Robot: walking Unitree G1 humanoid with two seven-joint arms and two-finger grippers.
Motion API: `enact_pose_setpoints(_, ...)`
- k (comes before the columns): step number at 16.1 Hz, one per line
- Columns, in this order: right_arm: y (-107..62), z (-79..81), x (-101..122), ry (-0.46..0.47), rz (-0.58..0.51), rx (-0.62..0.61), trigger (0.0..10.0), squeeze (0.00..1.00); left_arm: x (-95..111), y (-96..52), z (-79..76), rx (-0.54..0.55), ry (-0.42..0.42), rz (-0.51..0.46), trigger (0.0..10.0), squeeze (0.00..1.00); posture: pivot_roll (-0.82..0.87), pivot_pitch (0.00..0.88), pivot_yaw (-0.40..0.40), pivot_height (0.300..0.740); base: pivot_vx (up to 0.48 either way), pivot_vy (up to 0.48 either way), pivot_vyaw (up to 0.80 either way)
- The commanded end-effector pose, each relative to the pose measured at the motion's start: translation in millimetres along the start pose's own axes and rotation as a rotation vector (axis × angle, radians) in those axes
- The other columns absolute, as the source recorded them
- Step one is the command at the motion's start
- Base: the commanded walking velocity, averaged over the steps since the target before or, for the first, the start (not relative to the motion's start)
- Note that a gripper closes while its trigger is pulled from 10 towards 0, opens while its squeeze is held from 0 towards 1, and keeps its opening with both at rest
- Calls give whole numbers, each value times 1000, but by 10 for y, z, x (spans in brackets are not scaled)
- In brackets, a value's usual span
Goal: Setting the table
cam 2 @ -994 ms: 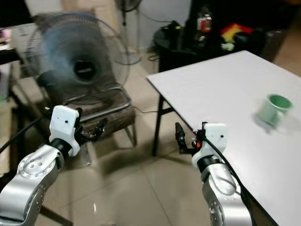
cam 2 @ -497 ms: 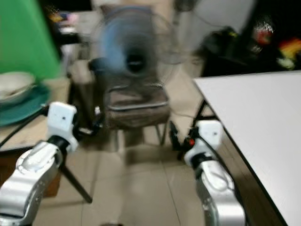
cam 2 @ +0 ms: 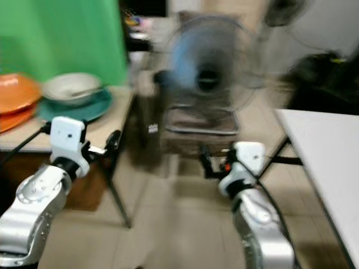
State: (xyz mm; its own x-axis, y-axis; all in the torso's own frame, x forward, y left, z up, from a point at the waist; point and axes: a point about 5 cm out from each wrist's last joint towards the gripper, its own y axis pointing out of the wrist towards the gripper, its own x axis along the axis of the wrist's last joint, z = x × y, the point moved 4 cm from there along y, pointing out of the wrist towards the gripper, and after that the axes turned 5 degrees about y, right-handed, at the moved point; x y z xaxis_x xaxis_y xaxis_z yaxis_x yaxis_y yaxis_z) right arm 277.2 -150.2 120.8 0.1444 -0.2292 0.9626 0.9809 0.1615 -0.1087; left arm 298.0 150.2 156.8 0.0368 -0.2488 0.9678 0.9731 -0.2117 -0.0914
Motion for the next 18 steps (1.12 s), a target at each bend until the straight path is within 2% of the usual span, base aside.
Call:
enact_pose_setpoints(1,28,47,-18,21,11,23,10000,118,49,-4,31,4,14,-16,10000,0,90,0,-21,740,0,0,800)
enact_pose_setpoints(6,21,46,-87,32,37,34,10000,118,62,-47,69,11,19,-24,10000,0,104,0,-30,740,0,0,800)
enact_pose_setpoints(9,43,79,-112,-1,43,54,10000,98,70,-52,67,6,20,-27,10000,0,105,0,-30,740,280,0,800)
enact_pose_setpoints(10,54,53,-123,15,45,28,10000,0,70,-52,67,4,22,-26,10000,0,105,0,-30,740,319,0,0)
enact_pose_setpoints(12,81,-8,-140,-38,56,-27,10000,0,71,-55,73,3,27,-25,10000,0,105,0,-30,740,330,0,0)
enact_pose_setpoints(14,92,-65,-135,-48,48,-85,10000,0,63,-71,76,-3,31,-22,10000,0,112,0,-26,740,326,0,0)
enact_pose_setpoints(18,92,0,-152,-37,55,-25,10000,0,70,-72,65,-11,28,-24,10000,0,112,0,-27,740,329,0,0)
